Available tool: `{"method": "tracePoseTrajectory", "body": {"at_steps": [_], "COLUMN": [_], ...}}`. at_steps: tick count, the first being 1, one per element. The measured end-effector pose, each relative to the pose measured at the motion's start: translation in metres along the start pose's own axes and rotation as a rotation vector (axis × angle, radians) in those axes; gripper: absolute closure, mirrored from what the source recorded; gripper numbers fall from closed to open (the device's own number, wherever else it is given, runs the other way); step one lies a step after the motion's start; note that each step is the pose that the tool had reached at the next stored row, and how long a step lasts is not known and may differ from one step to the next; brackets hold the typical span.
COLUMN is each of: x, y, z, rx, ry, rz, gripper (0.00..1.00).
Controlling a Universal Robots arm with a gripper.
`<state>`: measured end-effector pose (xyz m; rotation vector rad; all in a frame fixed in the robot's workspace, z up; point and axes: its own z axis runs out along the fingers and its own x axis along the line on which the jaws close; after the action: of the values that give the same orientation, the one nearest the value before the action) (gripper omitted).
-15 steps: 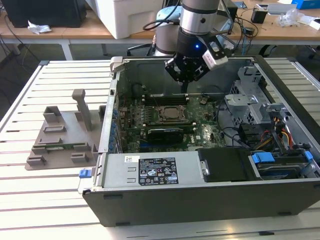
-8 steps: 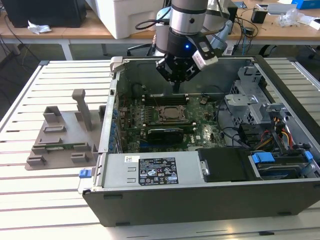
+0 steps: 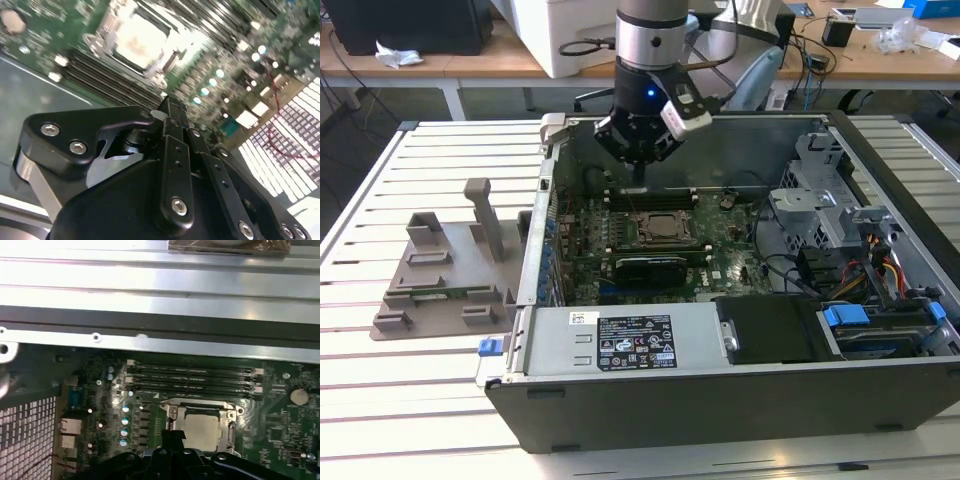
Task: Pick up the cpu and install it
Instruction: 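Install the first cpu locking lever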
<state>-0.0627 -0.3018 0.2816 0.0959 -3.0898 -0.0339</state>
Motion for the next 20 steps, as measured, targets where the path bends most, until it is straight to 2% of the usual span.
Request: {"method": "tracePoseTrajectory", "body": {"at_steps": [2,4,5,10,12,13,14,16,18,20], "x": [0.0085,0.0255,0.0299,0.0311,0.0275,0.0159,0.0085,-0.0021,-0.0149,-0.0213], "y": [0.0024,0.0079,0.0103,0.0191,0.019,0.0183,0.0179,0.0172,0.0164,0.0159], "z": [0.0017,0.0056,0.0069,0.0168,0.0173,0.0167,0.0163,0.0158,0.0156,0.018], "rx": [-0.0002,-0.0002,-0.0001,-0.0002,-0.0001,-0.0004,-0.0005,-0.0021,-0.0131,-0.0171], "ry": [0.0,0.0,0.0002,-0.0001,0.0,-0.0001,0.0003,0.0018,0.0062,0.0112], "rz": [0.0,0.0,0.0,0.0,0.0,0.0,0.0,0.0,-0.001,-0.001], "gripper": [0.89,0.89,0.89,0.89,0.89,0.89,0.89,0.89,0.89,0.89]}}
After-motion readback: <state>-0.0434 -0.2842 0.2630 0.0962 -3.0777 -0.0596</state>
